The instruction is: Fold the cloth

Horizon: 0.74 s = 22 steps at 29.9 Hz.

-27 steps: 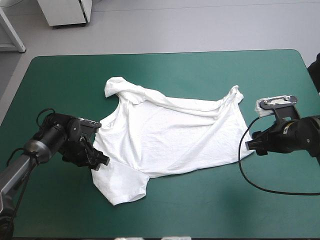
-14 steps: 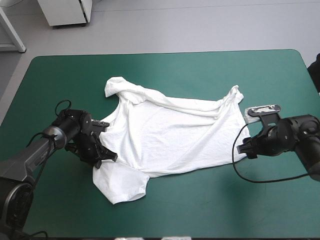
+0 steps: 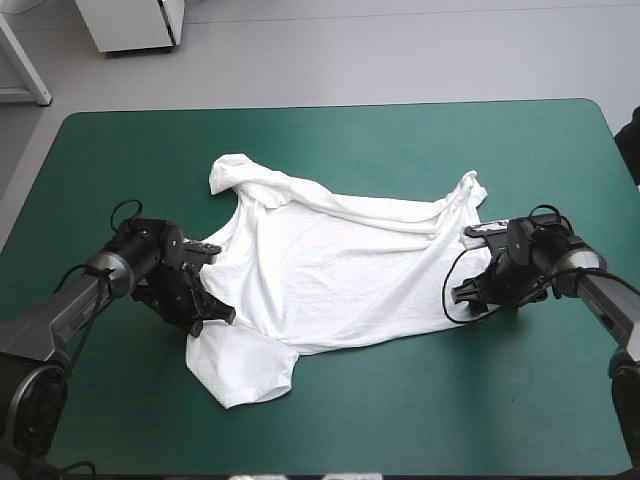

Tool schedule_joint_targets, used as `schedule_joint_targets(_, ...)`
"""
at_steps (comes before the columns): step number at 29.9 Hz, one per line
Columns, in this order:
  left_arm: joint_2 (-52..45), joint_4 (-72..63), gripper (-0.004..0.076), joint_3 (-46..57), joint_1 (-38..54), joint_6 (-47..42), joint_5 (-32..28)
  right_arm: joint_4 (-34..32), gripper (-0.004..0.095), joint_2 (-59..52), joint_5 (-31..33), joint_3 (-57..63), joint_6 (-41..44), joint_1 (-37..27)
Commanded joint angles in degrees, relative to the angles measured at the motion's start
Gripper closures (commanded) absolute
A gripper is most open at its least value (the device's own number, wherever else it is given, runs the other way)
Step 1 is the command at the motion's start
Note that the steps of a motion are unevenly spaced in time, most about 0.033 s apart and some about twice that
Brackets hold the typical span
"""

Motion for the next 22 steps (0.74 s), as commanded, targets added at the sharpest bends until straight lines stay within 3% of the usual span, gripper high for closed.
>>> schedule_joint_targets(1, 1.61, -2.18, 0.0734, 1.00, -0.27, -0.05, -5.07, -0.77, 0.0329, 1.81, -1.87, -2.13, 0.08, -0.16)
schedule_joint_targets(3, 1.49, -2.42, 0.0734, 1.00, -0.27, -0.05, -5.30, -0.39, 0.0427, 2.81, -1.98, -2.53, 0.08, -0.16)
schedule_joint_targets(8, 0.26, -2.41, 0.0734, 0.89, -0.27, 0.18, -6.03, 0.34, 0.0932, 3.62, -3.52, -3.00, -0.32, -0.16)
schedule_joint_targets(14, -4.46, -2.15, 0.0734, -1.41, -0.27, 1.00, -5.04, 1.54, 0.0925, 2.77, 0.63, -4.76, -0.32, -0.16)
schedule_joint_targets(22, -16.73, -1.76, 0.0734, -10.66, -0.27, 1.25, 2.99, 2.03, 0.0925, -7.42, 10.85, -14.95, -0.40, -0.16)
